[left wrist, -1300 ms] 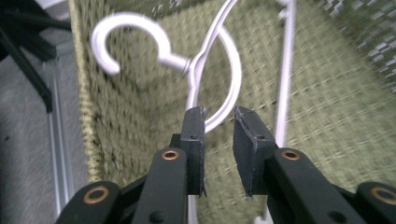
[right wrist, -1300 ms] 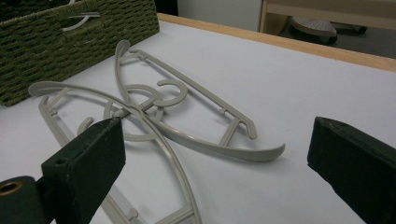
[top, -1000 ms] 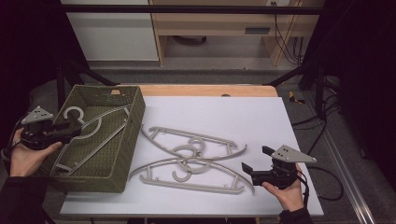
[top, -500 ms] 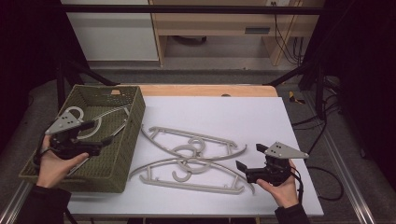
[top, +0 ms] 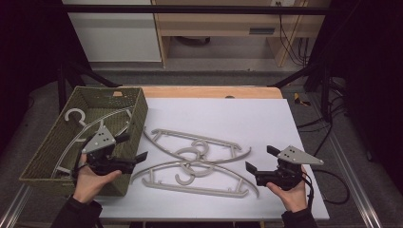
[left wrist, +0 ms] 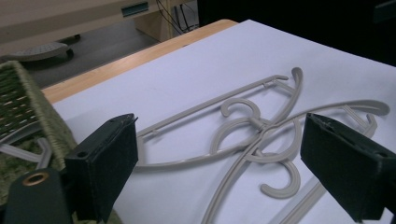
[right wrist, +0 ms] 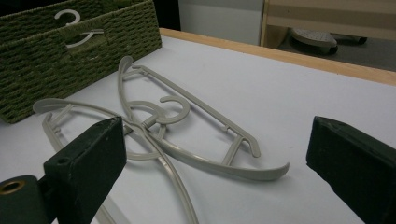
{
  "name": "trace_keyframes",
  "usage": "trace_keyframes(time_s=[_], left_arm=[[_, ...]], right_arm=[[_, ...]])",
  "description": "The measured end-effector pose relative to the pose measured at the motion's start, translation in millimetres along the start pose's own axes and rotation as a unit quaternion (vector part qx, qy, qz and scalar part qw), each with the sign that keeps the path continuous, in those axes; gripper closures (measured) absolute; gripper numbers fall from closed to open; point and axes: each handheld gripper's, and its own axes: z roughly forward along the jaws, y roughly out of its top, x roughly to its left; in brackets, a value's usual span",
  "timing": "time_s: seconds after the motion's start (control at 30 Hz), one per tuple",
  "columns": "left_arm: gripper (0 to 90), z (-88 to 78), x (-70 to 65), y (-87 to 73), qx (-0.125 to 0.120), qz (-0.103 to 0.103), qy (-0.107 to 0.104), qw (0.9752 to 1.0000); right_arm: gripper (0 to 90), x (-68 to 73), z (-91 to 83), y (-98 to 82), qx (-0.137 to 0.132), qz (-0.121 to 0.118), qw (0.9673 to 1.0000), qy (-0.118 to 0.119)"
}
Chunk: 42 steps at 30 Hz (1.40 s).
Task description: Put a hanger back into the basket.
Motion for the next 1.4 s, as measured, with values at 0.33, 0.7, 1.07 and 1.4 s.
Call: trace_keyframes(time_s=[0.33,0.7,1.07,1.4], left_arm=[[12.3,30.0,-19.8,-10.2,0.050,0.025,-0.031,0.9979],[14.3,51.5,-45.9,-0.1,0.091,0.057,-0.047,0.9932],[15.1,93.1,-50.1,-17.5,0.142,0.045,-0.050,0.9876],[23.0,122.9,-42.1,-39.6,0.197,0.053,-0.007,0.9790]], right_arm=[[5.1,-1.2,-0.1,-2.4,0.002,0.001,1.0000,0.002],[5.2,-0.4,-4.0,-1.3,-0.001,-0.002,1.0000,0.003],[5.1,-1.2,-4.0,-2.9,0.003,-0.003,1.0000,0.004],[5.1,-0.8,-2.9,-3.5,0.005,-0.002,1.0000,0.005]])
